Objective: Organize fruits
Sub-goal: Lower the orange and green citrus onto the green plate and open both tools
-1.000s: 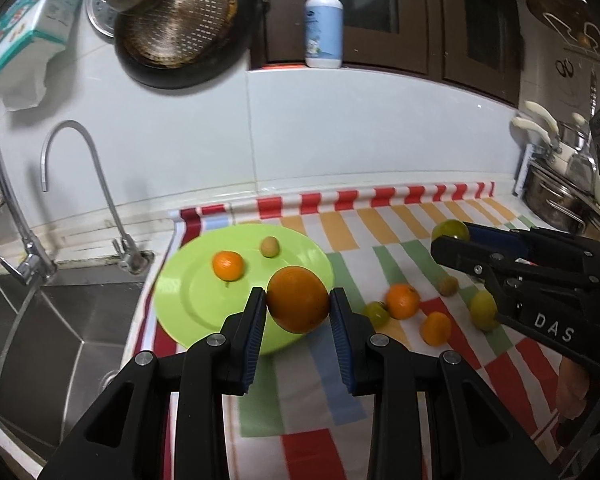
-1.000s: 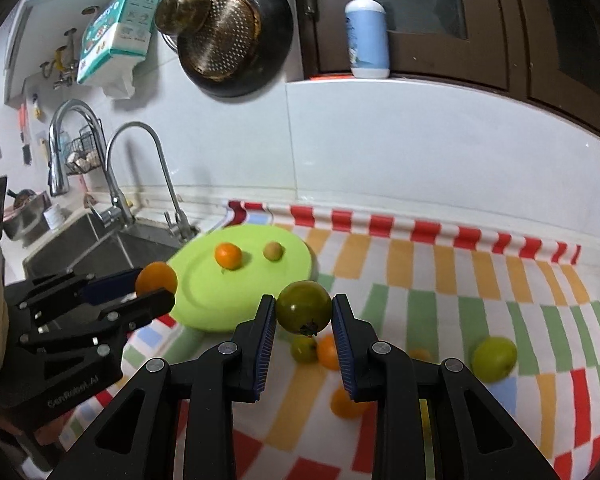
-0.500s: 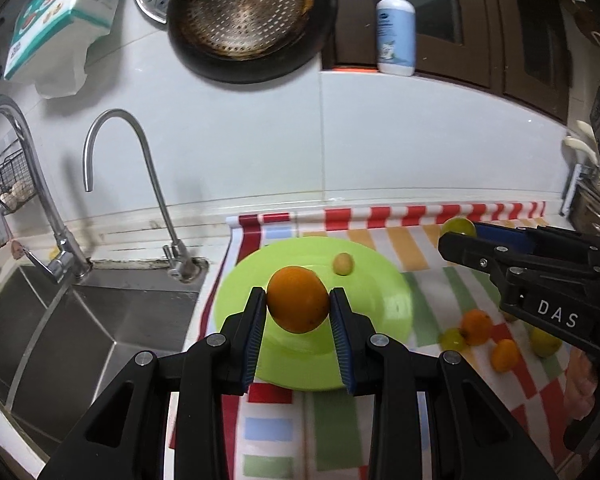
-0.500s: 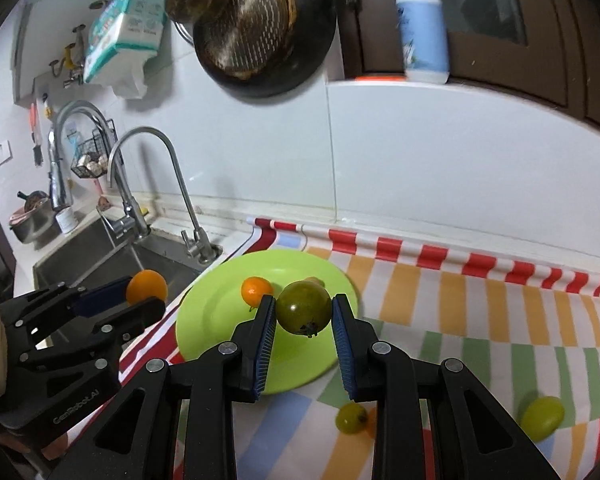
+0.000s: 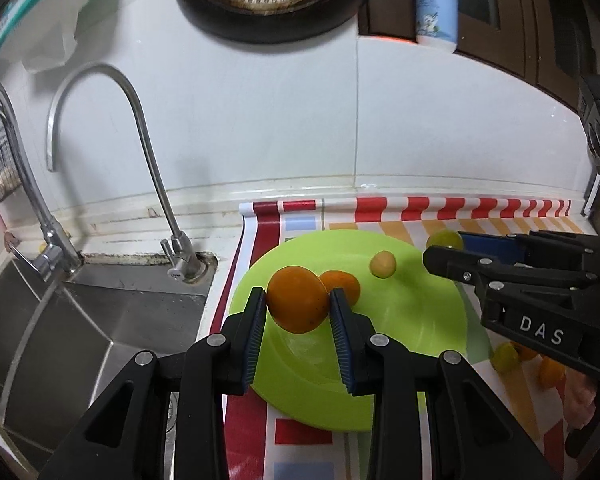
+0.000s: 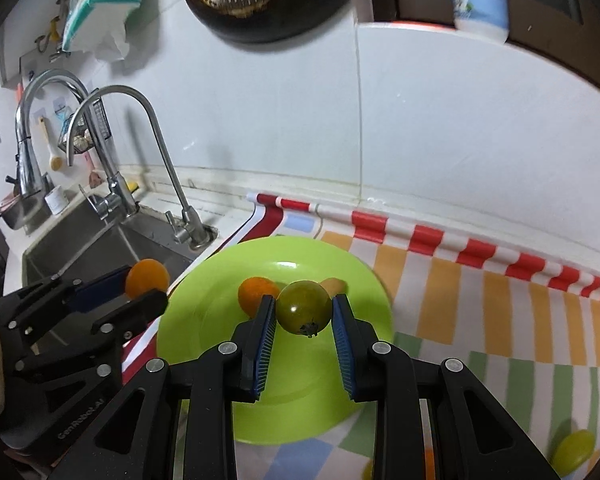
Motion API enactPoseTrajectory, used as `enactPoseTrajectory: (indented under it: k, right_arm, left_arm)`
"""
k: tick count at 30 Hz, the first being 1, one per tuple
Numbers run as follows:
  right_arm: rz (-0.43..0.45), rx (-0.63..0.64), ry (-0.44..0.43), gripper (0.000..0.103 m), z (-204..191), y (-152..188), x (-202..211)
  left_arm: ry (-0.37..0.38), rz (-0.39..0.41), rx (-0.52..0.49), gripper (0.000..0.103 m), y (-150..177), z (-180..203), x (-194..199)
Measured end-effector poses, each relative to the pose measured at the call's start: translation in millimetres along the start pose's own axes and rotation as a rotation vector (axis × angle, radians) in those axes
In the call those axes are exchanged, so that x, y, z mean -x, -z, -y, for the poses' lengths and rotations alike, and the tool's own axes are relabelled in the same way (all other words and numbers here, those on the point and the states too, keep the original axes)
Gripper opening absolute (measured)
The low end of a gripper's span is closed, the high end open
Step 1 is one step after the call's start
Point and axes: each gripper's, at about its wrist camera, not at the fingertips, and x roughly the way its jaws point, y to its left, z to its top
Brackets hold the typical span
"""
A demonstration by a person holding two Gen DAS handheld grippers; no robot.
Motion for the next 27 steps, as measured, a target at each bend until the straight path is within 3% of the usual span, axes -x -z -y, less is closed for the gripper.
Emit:
enactPoseTrajectory:
  k: [17,20,27]
  right_arm:
    - [-0.099,-0.035,0.005,0.030,7.1,0.5,-54.8]
    - [-0.095,-0.035,0.004,0.031,7.0,-0.2,-52.1]
    - [-0.052,-0.019,0.005,0.034,6.0,2.6,-27.6]
  left_arm:
    - [0.034,-0.081,-0.007,0.033,3.4,-2.0,-49.7]
    - [0.025,-0.076,0.000,0.046,2.5,-2.5,-46.3]
    - [0.001,-0.032,-0.013,0.046,0.6,1.6,-16.8]
